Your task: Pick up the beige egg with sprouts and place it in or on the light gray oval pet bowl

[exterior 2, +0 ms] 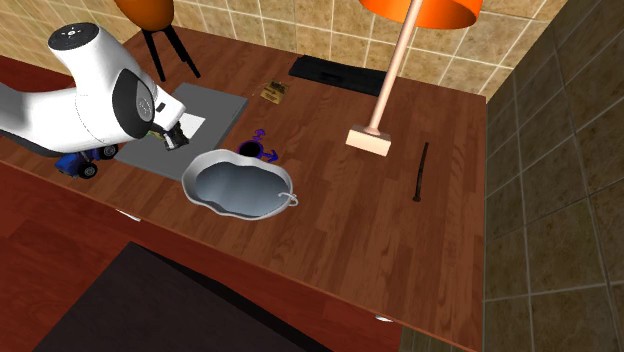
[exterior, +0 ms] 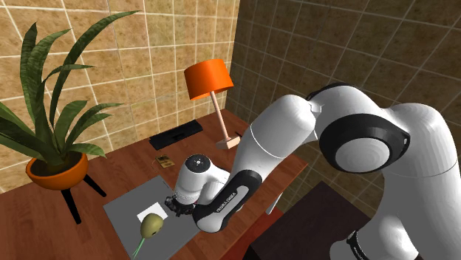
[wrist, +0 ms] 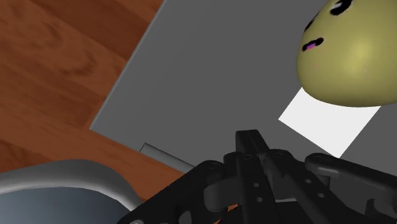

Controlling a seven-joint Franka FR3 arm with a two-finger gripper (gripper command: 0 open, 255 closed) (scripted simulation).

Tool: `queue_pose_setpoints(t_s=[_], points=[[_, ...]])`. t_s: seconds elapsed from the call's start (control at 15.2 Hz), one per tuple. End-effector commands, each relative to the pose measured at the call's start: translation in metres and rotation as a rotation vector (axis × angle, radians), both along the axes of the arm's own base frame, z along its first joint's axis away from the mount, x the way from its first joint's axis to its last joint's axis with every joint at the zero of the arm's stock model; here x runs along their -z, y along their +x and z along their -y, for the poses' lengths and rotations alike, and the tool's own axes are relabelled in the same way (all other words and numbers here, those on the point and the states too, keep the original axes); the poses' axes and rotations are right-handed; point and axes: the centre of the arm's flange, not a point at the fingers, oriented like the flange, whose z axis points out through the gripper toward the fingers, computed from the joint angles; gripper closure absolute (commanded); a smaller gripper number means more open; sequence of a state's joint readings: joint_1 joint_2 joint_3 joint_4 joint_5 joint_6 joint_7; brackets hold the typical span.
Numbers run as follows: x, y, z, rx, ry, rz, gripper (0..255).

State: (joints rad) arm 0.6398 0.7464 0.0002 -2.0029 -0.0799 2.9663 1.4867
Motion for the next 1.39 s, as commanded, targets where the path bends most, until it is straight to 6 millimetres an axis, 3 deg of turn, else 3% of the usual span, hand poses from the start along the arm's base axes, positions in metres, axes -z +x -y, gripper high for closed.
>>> queue_pose_setpoints(t_s=[0.0,0.53,0.99,1.32], points=[[0.000,0.000,0.000,0.000,0.000,0.000,0],[-0.052,0.067,-0.074,-0.242,0.049,-0.203,0],[-0.016,0.065,-0.081,-0.242,0.049,-0.203,0],[-0.013,0.065,-0.081,-0.242,0.049,-0.203,0]])
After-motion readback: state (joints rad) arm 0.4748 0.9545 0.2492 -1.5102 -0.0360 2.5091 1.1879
